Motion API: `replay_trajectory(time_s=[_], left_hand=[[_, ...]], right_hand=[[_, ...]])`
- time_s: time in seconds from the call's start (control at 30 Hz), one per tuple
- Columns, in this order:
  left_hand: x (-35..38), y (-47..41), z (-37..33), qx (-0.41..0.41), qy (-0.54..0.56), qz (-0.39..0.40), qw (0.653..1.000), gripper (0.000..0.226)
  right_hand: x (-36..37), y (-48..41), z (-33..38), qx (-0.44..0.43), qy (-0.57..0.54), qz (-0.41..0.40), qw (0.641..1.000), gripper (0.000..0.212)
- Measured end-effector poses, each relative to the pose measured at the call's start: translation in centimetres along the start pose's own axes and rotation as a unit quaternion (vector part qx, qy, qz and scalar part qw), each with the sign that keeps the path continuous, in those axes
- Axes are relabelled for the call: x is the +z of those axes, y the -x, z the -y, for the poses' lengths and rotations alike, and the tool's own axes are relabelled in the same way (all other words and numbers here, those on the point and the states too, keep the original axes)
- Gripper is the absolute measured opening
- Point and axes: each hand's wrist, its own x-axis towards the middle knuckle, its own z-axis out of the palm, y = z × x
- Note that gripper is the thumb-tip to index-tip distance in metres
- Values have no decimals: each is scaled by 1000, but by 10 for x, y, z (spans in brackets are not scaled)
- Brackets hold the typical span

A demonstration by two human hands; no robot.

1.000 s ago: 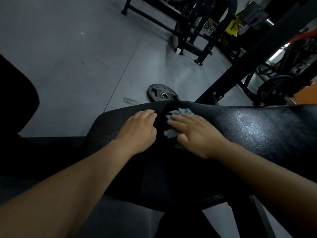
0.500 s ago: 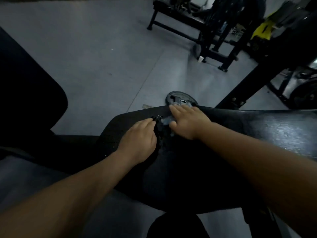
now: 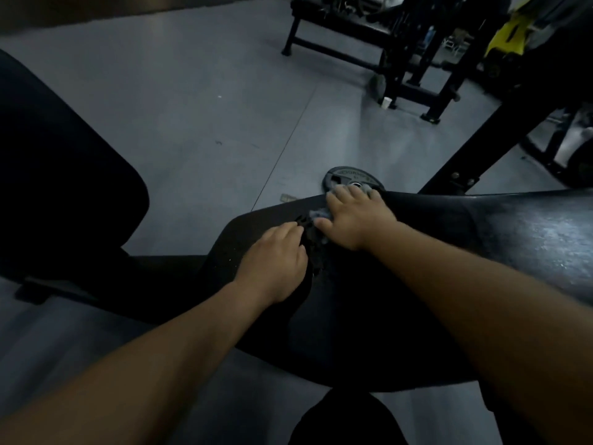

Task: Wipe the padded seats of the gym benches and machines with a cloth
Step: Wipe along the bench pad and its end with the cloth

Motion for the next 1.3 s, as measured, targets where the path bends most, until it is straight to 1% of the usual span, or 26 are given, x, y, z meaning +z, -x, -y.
replay_trajectory(time_s=[0.03,0.07,0.17,0.2,0.23,0.27,0.33,0.4,0.43,0.53,0.6,0.67,0.73,0.8,0.83,0.9,0.97,1.0,1.07,1.13,1.2,1.23,1.3], left_hand=[[-2,2,4,10,0,4,1000,49],[-4,5,9,22,0,8,1000,49],[-11,15,25,48,-2,22,999,49],[-12,18,31,51,-2,22,998,50],[-14,20,35,55,3,26,998,51],[-16,20,38,60,8,35,998,52],[-17,16,43,78,10,49,996,53],[-18,11,49,102,3,53,993,54],[-19,12,53,112,4,58,992,54],[-17,21,63,126,6,70,990,57],[-16,31,66,143,3,76,987,60],[-14,41,72,151,7,77,986,59],[-14,45,76,145,16,70,987,58],[-14,48,80,138,20,63,988,58],[-15,49,82,134,20,62,989,61],[-15,48,89,132,19,63,989,65],[-16,43,96,138,10,59,989,66],[-17,42,98,135,5,60,989,66],[-18,39,103,127,2,60,990,65],[-19,36,103,119,5,58,991,63],[-19,33,101,110,-1,57,992,57],[-19,33,101,111,-4,55,992,57],[-19,33,104,117,-9,57,991,66]], right_hand=[[1,-5,16,6,-1,-5,1000,80],[1,-1,29,-11,-5,-5,1000,78],[0,54,45,-116,-15,3,993,68],[0,74,45,-131,-19,3,991,65],[0,87,41,-126,-25,7,992,64],[-1,88,35,-102,-30,11,994,63],[1,71,31,-19,-20,7,1000,63],[-1,55,51,39,-12,-12,999,66],[-1,59,71,43,-14,-13,999,67],[3,121,116,-30,-39,-29,998,66],[1,158,110,-33,-56,-4,998,62],[2,160,92,3,-45,2,999,65],[1,133,86,72,-37,9,997,70],[2,112,111,118,-32,6,992,71],[5,113,129,109,-28,-4,994,70],[8,137,158,43,-42,-16,998,65],[10,165,155,-3,-53,-6,999,61],[9,170,143,-9,-52,-10,999,59],[6,156,114,18,-42,-21,999,59],[0,116,94,72,-25,-9,997,64],[3,75,104,114,-15,-3,993,64],[7,66,120,110,-14,-8,994,65],[11,79,156,35,-35,-21,999,65]])
